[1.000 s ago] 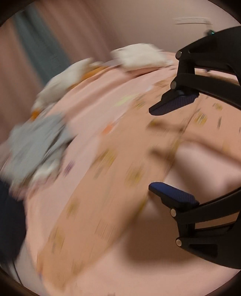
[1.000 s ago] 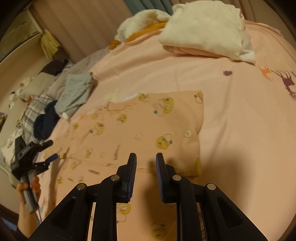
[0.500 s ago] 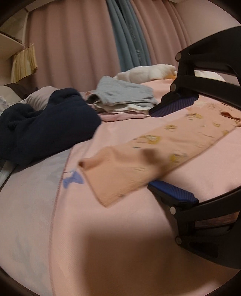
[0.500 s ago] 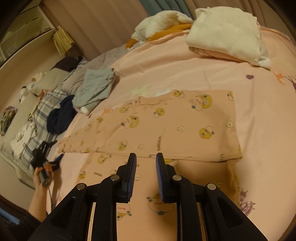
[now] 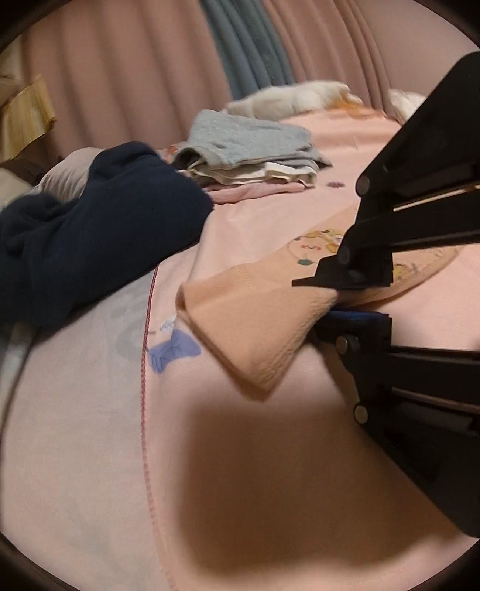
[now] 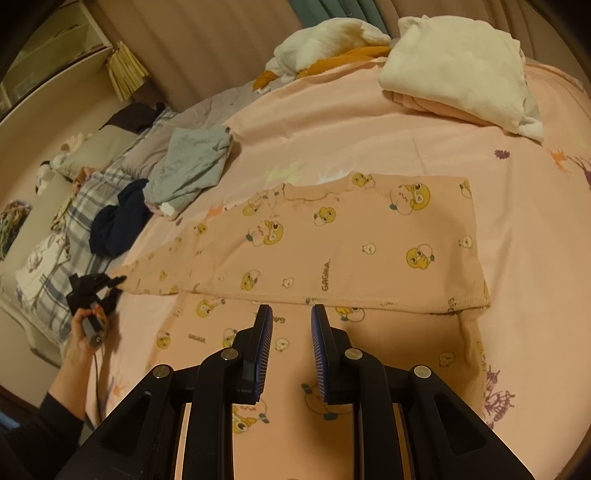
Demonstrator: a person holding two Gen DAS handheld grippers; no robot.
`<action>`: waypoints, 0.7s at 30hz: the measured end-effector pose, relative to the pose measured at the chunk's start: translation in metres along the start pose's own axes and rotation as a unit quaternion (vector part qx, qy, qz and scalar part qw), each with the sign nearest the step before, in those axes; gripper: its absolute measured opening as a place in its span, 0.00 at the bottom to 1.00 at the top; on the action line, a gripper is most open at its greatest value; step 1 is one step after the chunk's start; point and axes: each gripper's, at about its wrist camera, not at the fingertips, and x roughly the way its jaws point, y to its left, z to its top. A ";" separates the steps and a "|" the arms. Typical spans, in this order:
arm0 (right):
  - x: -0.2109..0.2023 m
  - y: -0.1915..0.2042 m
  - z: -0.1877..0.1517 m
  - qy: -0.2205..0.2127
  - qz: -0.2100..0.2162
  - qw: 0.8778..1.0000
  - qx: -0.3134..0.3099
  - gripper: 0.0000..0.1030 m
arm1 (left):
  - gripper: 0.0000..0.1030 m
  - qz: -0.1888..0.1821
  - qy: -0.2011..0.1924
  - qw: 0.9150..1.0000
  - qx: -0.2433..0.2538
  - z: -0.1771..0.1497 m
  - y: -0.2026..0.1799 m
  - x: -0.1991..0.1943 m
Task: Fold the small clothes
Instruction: 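Grasp the cuff of the other sleeve with the left gripper and lift, then fold the held sleeve across the body and open the left gripper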
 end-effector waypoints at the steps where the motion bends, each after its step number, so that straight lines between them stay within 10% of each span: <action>1: 0.000 -0.001 -0.001 0.000 0.000 1.000 0.001 0.19 | 0.03 0.004 -0.002 1.000 0.018 -0.002 -0.008 -0.005; 12: -0.012 -0.013 -0.012 -0.006 0.013 1.000 0.021 0.19 | 0.03 -0.022 -0.015 0.977 0.212 -0.065 -0.146 -0.048; 21: -0.030 -0.031 -0.021 -0.024 0.024 0.999 0.040 0.19 | 0.03 -0.072 0.013 0.928 0.366 -0.192 -0.256 -0.050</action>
